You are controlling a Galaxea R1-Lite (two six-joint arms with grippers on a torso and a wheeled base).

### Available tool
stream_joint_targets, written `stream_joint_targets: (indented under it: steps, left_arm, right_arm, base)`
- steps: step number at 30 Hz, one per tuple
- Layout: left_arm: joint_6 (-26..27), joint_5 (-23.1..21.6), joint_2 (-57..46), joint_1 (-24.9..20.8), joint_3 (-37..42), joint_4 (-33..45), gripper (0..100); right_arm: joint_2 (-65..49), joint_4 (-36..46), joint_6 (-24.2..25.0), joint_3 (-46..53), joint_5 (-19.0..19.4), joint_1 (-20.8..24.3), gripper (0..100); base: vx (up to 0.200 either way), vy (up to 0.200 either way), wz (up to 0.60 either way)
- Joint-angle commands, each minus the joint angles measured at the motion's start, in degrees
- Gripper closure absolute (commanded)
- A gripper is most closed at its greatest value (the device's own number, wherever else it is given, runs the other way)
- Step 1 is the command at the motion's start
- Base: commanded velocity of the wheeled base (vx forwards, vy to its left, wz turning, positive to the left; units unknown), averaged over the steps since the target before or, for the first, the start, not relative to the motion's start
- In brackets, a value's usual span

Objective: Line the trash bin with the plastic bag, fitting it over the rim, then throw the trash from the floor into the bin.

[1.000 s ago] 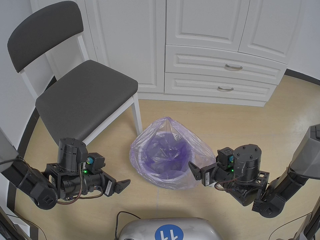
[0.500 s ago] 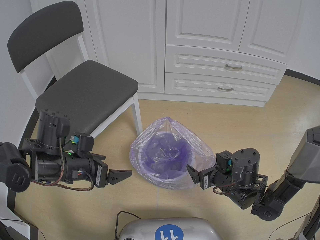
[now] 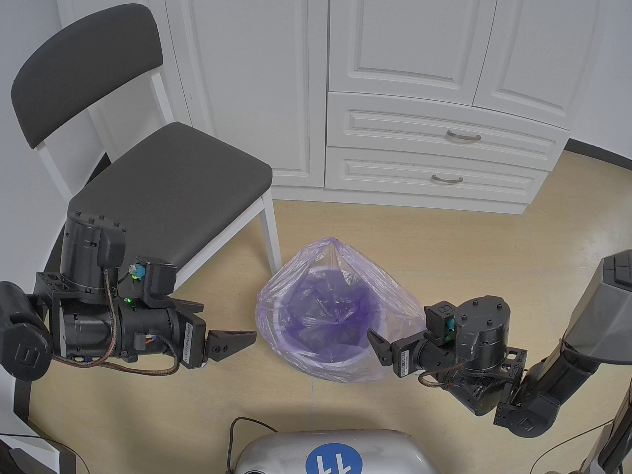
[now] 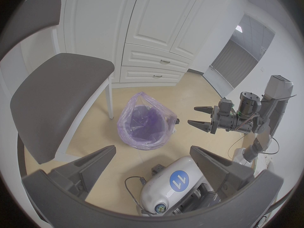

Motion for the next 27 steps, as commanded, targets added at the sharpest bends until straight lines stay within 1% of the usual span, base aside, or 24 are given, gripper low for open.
stream_joint_targets:
  steps: [1,7,11,13,16,18,19,20,21,22,23,24,27]
  left_arm:
    - [-0.1,0.08,1.83,-0.09,-0.25,-0.06,0]
    - [0.08,0.17,7.46,-0.09,-0.77,-0.85,0]
    - [0.08,0.87,13.61,-0.09,-0.42,-6.21,0]
    - [-0.01,3.15,18.71,-0.26,0.1,-11.49,0]
    - [-0.1,7.64,26.8,-1.23,1.69,-19.92,0]
    - [-0.1,11.06,32.42,-1.76,1.95,-27.48,0]
    - [-0.1,12.12,34.35,-1.76,1.77,-29.94,0]
    - [-0.1,14.49,38.49,-1.67,1.51,-35.92,0]
    - [-0.1,14.76,39.01,-1.67,1.51,-36.53,0]
    - [0.08,16.78,42.62,-1.41,1.16,-43.04,0]
    - [0.08,16.78,42.62,-1.41,1.16,-43.04,0]
    - [0.08,17.3,45.16,-1.32,0.46,-47.26,0]
    - [-0.01,17.48,47.27,-1.76,-1.65,-49.54,0]
  right_arm:
    - [0.83,0.03,-0.01,0.08,0.01,0.04,0]
    - [3.02,-0.15,-0.01,-0.18,0.09,-0.84,0]
    - [5.13,-1.11,0.16,-0.8,0.71,-1.81,0]
    - [7.51,-4.28,0.69,-1.32,2.47,-2.42,0]
    - [11.55,-7.35,0.25,-2.73,3.17,-3.65,0]
    - [14.19,-7.0,-0.45,-6.16,3.17,-4.44,0]
    - [15.06,-6.91,-0.8,-7.48,3.17,-4.71,0]
    - [17.26,-6.3,-2.12,-10.73,3.17,-5.76,0]
    - [17.44,-6.21,-2.3,-10.99,3.17,-5.85,0]
    - [19.28,-4.63,-4.14,-14.42,3.26,-7.25,0]
    - [19.28,-4.63,-4.14,-14.42,3.26,-7.25,0]
    - [20.69,-2.87,-4.49,-17.32,3.43,-8.22,0]
    - [23.15,-1.64,-4.58,-21.45,3.96,-9.8,0]
  base:
    - [0.0,0.0,0.0]
    - [0.0,0.0,0.0]
    - [0.0,0.0,0.0]
    - [0.0,0.0,0.0]
    - [0.0,0.0,0.0]
    - [0.0,0.0,0.0]
    - [0.0,0.0,0.0]
    - [0.0,0.0,0.0]
    - [0.0,0.0,0.0]
    - [0.0,0.0,0.0]
    - [0.0,0.0,0.0]
    - [0.0,0.0,0.0]
    - [0.0,0.0,0.0]
